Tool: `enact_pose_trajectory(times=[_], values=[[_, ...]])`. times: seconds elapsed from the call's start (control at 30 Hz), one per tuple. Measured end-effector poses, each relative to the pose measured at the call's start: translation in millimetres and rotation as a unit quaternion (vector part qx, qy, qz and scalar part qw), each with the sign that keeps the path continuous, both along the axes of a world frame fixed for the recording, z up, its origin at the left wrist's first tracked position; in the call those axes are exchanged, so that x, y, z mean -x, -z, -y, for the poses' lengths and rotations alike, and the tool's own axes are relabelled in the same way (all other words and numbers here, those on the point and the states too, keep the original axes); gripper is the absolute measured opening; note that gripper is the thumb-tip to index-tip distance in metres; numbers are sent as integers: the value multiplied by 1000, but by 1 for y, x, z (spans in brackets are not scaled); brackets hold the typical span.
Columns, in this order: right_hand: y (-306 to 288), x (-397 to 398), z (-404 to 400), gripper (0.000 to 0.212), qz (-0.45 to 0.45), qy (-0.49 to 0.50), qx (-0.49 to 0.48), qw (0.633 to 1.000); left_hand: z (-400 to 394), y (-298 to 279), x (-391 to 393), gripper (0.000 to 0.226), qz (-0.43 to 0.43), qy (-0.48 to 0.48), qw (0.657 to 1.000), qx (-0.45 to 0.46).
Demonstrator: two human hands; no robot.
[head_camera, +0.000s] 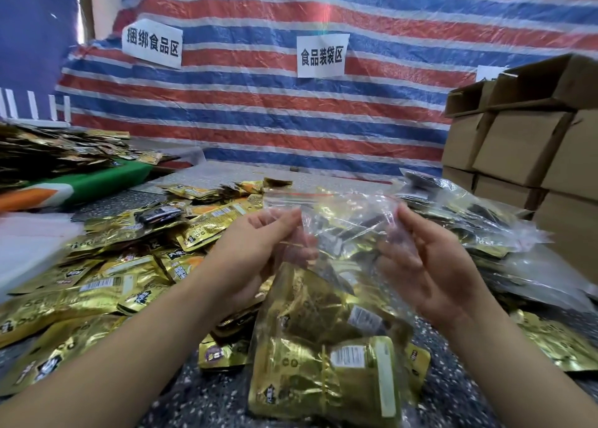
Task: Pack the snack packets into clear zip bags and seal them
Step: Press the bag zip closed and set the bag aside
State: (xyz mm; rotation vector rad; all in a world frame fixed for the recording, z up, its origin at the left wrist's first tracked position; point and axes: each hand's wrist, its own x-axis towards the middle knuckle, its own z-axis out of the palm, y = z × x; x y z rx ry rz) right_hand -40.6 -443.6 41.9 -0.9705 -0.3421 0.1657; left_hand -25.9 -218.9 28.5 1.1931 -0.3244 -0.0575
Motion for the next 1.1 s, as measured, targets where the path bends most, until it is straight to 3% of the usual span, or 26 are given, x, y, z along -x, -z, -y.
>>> enact_pose_trajectory(times=[0.07,0.13,0.23,0.37,0.47,0.63,0.7,0.83,0.93,1.1], values=[[-1,1,-2,24,4,21,4,1000,-1,-1,0,32,15,-6,1000,-1],[1,-3,-1,24,-12,102,69,992,-2,1,-2,39,17,-27,999,-31],[3,-6,-2,27,6,223,175,959,0,6,-2,31,33,-85,993,-72],[6,-5,-5,25,50,295,215,930,1,7,-1,25,56,-144,984,-90],[4,-4,-6,22,60,307,190,931,0,5,1,20,29,-128,988,-75],[-4,2,-2,29,57,319,124,938,5,1,4,14,-47,-25,998,-17],[-3,0,0,27,49,316,150,936,5,1,4,17,-60,-24,998,-13],[5,-7,3,19,48,390,315,864,4,9,1,20,6,-126,986,-108],[8,-7,0,17,106,444,363,812,5,12,1,22,39,-144,982,-112],[6,-6,-2,21,140,464,362,796,5,11,0,23,68,-162,977,-120]])
